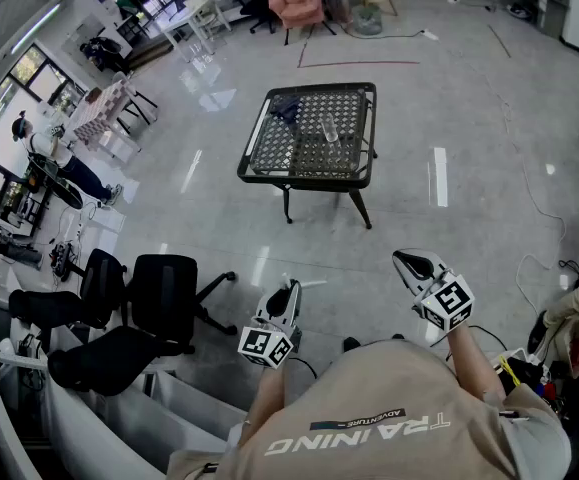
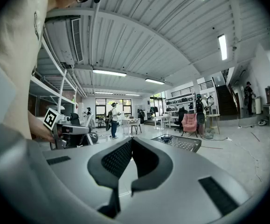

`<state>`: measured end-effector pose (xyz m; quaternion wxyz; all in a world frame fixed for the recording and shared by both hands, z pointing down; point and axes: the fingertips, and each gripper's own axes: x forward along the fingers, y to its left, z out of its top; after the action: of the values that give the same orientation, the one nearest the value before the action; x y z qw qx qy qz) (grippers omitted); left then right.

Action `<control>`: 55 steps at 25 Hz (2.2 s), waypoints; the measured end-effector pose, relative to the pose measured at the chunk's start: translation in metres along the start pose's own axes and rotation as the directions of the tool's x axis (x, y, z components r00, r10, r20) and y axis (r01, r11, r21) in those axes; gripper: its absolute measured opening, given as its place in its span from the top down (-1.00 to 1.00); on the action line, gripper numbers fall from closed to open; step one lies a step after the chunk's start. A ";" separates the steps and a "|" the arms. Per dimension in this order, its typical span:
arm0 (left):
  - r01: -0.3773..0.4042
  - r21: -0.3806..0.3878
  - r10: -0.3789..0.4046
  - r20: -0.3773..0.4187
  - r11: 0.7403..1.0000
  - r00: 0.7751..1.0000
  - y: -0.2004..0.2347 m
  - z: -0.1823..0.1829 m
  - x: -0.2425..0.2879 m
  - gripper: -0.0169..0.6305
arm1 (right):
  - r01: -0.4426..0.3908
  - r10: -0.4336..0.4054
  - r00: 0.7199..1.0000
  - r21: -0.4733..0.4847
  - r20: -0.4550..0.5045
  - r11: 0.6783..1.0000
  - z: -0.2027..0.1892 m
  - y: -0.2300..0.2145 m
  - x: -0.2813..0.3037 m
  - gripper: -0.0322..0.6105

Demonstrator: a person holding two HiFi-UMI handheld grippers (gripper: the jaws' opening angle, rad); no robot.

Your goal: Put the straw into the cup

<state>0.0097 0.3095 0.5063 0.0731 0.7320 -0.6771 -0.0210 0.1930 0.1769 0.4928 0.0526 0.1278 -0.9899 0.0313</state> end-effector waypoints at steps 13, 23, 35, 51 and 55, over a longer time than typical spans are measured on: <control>0.038 0.005 -0.038 -0.001 0.999 0.999 0.000 -0.001 -0.010 0.81 | -0.026 0.026 1.000 -0.025 -0.006 0.999 0.000 0.023 0.012 0.84; 0.024 -0.056 -0.024 -0.015 0.998 1.000 0.023 -0.021 -0.029 0.81 | -0.065 0.063 0.995 -0.036 -0.074 0.997 -0.012 0.045 0.041 0.84; 0.015 -0.093 -0.018 -0.037 0.996 0.999 0.088 -0.033 -0.020 0.81 | -0.070 0.065 0.988 -0.030 -0.139 0.997 -0.019 0.051 0.085 0.84; -0.032 -0.018 0.032 -0.024 0.999 0.999 0.115 0.034 0.125 0.81 | -0.012 0.013 1.000 0.031 -0.018 0.999 -0.001 -0.095 0.137 0.84; -0.052 0.024 0.052 -0.022 0.998 0.998 0.112 0.040 0.152 0.81 | -0.012 0.012 0.999 -0.001 -0.051 1.000 -0.014 -0.117 0.142 0.84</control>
<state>-0.0939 0.1470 0.4919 0.0730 0.7151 -0.6952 -0.0028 0.0878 0.0298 0.5282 0.0777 0.1210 -0.9890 0.0344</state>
